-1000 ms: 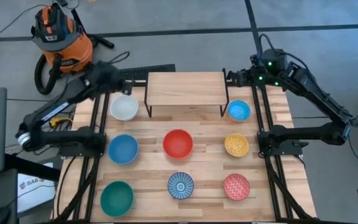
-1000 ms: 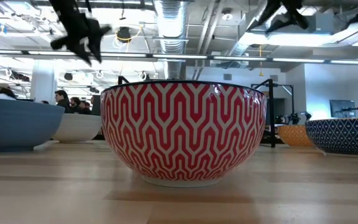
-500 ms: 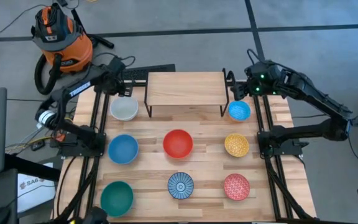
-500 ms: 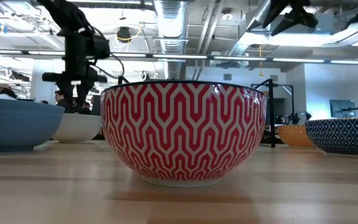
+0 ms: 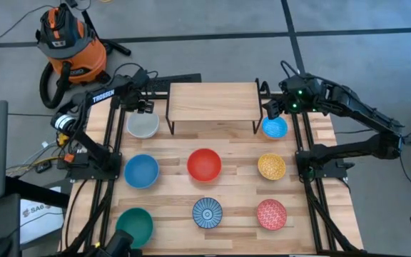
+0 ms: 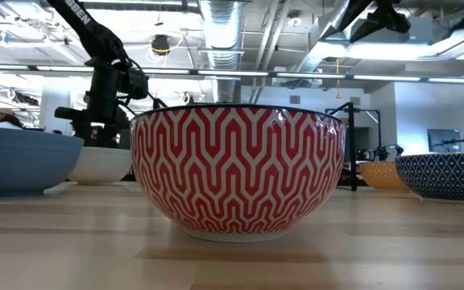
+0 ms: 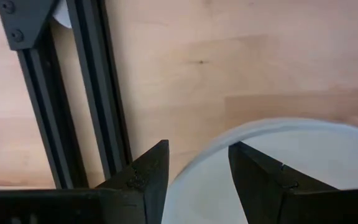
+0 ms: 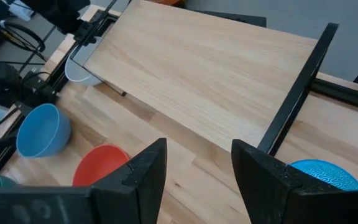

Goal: Place and stack bowls onto a shelf
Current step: Put the white bowl on the shelf

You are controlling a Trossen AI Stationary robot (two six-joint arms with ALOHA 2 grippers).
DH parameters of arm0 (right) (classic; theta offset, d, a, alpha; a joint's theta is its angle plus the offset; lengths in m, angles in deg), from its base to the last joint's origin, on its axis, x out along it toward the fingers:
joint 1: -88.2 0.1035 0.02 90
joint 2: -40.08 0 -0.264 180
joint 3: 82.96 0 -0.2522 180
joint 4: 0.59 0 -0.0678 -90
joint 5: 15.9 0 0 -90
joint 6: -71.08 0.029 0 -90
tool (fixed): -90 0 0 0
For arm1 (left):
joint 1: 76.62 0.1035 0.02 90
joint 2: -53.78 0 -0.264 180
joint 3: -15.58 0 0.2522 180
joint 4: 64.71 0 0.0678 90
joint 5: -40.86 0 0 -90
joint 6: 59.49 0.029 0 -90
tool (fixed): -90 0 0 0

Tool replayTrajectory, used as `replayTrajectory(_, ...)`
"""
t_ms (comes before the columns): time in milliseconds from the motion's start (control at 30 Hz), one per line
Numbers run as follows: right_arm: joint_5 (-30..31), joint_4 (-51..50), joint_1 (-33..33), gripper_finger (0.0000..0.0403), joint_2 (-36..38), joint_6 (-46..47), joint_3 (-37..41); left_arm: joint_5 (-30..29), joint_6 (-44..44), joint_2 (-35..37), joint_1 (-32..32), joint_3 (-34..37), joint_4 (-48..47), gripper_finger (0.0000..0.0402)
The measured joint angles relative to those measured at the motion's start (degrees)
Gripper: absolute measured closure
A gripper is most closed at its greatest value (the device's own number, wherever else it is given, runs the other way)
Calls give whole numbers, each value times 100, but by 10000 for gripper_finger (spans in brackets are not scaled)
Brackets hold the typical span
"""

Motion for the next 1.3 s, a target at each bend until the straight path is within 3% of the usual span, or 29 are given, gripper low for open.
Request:
replayTrajectory(267, 142, -1, 112, 195, 0, -63, 0, -23, 39, -22, -7, 48, 176, 264)
replayTrajectory(667, 302, 59, 411, 195, 2, -56, 2, -156, 35, -22, -9, 127, 418, 394)
replayTrajectory(1067, 527, 50, 873, 196, 2, 156, 2, -112, 378, 0, -11, 127, 298, 399)
replayTrajectory(1300, 577, 47, 1008, 204, 4, 210, 2, -120, 360, 360, -112, 48, -10, 401)
